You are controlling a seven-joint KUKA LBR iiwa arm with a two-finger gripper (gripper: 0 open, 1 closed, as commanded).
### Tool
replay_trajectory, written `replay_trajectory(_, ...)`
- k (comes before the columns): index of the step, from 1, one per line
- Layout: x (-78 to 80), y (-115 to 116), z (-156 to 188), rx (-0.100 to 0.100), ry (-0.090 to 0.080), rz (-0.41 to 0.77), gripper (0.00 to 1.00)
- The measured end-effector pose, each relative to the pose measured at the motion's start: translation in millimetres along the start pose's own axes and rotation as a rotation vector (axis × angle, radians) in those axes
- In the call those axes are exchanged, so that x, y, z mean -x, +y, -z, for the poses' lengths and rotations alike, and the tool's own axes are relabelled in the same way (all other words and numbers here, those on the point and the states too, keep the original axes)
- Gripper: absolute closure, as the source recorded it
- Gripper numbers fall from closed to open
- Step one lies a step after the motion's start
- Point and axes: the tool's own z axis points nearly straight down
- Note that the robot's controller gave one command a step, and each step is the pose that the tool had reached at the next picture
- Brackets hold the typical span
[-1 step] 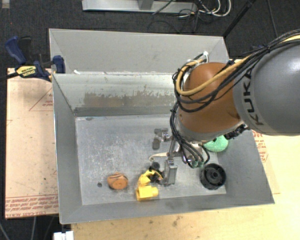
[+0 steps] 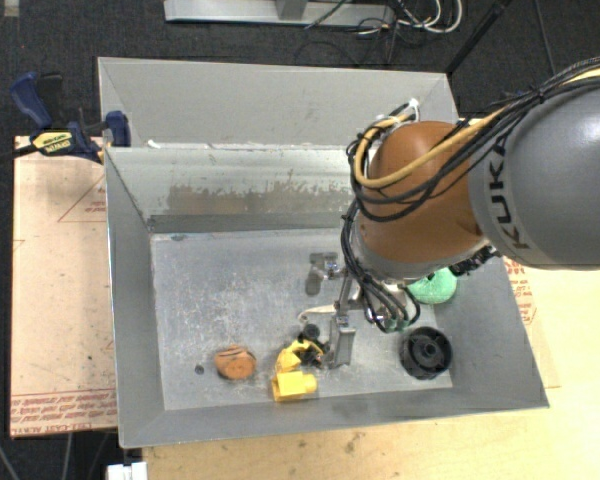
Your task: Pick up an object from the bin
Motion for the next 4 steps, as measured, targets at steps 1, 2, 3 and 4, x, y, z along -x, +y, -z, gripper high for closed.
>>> replay_trajectory(1,-6.4,-15,-70,0.001,-0.005,-0.012,0.0)
replay_trajectory(2,-8.9,-21,-110,-0.001,0.004,-0.013,0.0)
replay_trajectory(3,1.1,-25,-89,0.0,0.0,-0.064,0.0)
replay_trajectory(4,-9.4,-16,-120,0.0,0.0,-0.028,0.0)
